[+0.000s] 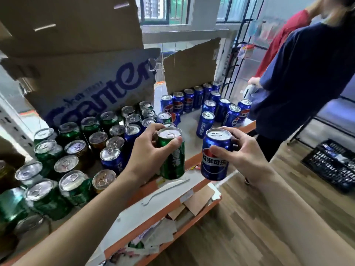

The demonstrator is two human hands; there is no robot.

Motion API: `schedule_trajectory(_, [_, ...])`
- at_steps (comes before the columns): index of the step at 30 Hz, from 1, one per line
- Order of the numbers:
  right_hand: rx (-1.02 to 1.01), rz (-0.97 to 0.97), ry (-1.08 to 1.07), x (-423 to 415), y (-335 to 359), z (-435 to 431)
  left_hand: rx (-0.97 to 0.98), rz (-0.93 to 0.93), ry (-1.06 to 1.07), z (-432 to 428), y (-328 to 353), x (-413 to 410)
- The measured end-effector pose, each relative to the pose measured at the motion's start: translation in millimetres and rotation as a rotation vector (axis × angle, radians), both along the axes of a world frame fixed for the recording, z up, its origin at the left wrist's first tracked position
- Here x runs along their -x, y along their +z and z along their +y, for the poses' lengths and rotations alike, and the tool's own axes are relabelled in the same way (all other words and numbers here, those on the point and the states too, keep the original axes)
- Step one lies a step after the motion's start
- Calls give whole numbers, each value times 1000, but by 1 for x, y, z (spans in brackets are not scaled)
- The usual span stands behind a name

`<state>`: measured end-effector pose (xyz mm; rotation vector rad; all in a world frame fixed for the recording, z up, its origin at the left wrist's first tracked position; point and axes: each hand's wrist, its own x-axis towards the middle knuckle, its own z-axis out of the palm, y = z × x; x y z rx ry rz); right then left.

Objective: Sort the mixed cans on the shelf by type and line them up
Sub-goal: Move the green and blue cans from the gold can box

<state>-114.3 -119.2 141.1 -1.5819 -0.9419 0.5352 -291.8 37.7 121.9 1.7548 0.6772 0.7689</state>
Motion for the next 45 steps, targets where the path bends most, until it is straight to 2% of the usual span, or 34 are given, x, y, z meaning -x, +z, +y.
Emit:
schedule_trajectory(8, [61,-20,7,-49,-8,29,-294,146,147,19,-16,-37])
schedule_trajectory(12, [90,-37,7,-85,-22,40,-337,215,213,23,-35,-57])
schedule_trajectory(22, [126,-141,96,-209,-53,70,-469,481,536,9,-64,-105])
schedule_trajectory(28, [120,-361,200,-261,-60,91,-578,716,660,3,-72,-117])
schedule_trajectory(34, [168,-754,261,-281,-66,103,-590,952,651,1,-81,-122])
schedule_trajectory(40, [186,-910,299,-294,-73,113,-543,1058,685,-1,-78,-127])
schedule_trajectory(45, [178,-1137,294,-307,-85,121,-570,1143,711,1,-74,-134])
